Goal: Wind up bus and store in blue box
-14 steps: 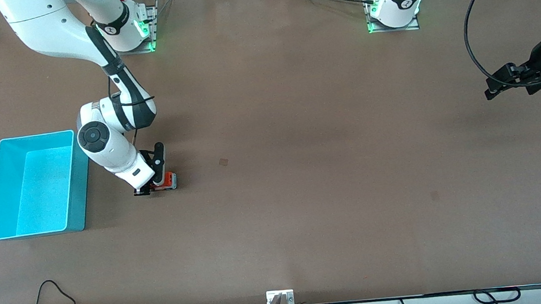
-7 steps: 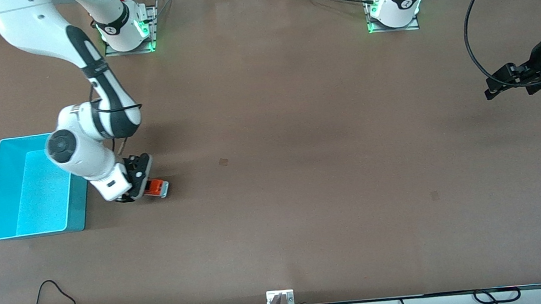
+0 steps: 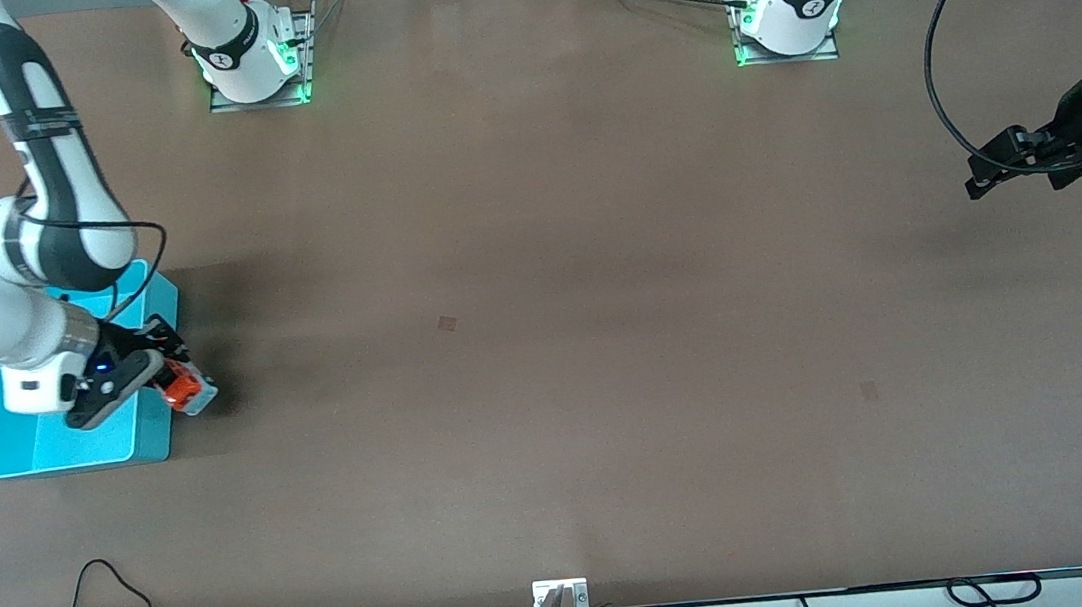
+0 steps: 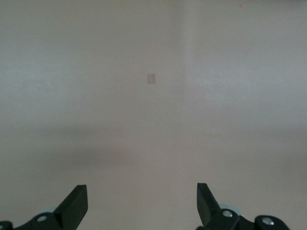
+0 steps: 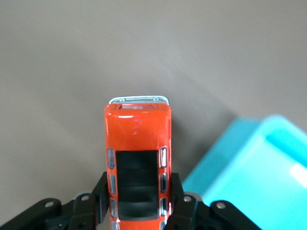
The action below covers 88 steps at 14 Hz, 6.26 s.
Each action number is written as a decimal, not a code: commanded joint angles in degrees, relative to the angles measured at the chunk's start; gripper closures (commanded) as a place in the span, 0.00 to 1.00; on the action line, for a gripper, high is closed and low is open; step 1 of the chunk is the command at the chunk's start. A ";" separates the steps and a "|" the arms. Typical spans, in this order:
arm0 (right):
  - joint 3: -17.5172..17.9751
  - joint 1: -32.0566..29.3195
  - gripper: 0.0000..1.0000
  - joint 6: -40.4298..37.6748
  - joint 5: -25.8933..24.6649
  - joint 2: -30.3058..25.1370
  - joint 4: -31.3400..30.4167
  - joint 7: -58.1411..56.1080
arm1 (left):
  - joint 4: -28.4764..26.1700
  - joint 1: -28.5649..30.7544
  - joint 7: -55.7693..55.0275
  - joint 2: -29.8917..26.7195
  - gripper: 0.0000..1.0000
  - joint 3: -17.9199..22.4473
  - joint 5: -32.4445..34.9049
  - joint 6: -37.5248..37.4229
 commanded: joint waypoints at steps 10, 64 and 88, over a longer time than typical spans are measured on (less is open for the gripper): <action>-8.01 -2.91 1.00 -10.36 -1.97 4.65 8.96 22.05 | -0.13 -0.02 0.17 -0.81 0.00 -0.03 1.14 -0.32; -7.66 -4.50 0.00 -9.57 -5.15 15.83 12.65 23.48 | -0.04 0.15 0.17 -0.72 0.00 -0.03 1.14 -0.24; -7.22 9.30 0.00 -25.03 -7.79 -15.03 9.38 23.74 | -0.92 -0.37 0.26 -1.16 0.00 -0.11 0.53 -0.50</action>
